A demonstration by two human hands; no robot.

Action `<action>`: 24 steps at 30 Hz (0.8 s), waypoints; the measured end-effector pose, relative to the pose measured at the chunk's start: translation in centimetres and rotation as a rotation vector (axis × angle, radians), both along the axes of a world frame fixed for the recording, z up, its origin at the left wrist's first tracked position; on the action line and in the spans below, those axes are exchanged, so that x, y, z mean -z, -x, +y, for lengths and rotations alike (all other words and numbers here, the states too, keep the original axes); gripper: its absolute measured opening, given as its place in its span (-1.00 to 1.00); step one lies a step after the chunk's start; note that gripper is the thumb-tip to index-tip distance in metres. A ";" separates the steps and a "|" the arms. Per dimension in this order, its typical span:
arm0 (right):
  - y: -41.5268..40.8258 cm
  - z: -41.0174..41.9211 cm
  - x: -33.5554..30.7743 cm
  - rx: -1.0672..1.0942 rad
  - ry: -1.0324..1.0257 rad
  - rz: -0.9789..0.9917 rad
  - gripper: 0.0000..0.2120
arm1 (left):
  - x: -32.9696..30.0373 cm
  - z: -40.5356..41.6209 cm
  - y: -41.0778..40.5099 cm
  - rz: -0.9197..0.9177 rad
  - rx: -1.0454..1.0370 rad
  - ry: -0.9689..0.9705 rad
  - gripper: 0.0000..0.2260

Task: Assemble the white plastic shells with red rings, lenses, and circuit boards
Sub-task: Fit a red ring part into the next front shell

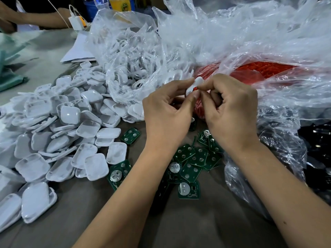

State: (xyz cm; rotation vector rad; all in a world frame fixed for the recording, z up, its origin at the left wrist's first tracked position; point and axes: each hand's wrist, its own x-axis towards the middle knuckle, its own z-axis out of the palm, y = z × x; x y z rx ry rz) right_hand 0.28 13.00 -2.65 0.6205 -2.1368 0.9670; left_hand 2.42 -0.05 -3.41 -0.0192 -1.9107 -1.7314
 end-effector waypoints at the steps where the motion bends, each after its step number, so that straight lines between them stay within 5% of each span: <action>1: 0.0 -0.1 0.0 -0.001 -0.014 0.014 -0.93 | 0.0 0.1 0.0 -0.005 0.001 -0.020 -0.84; 12: -0.2 -0.5 0.1 -0.002 -0.061 0.000 -0.93 | -0.5 0.1 -0.1 -0.207 0.118 -0.499 -0.95; 24: -0.2 -0.5 0.2 -0.027 -0.067 0.020 -0.91 | -0.8 -0.1 -0.2 -0.230 0.097 -0.454 -0.93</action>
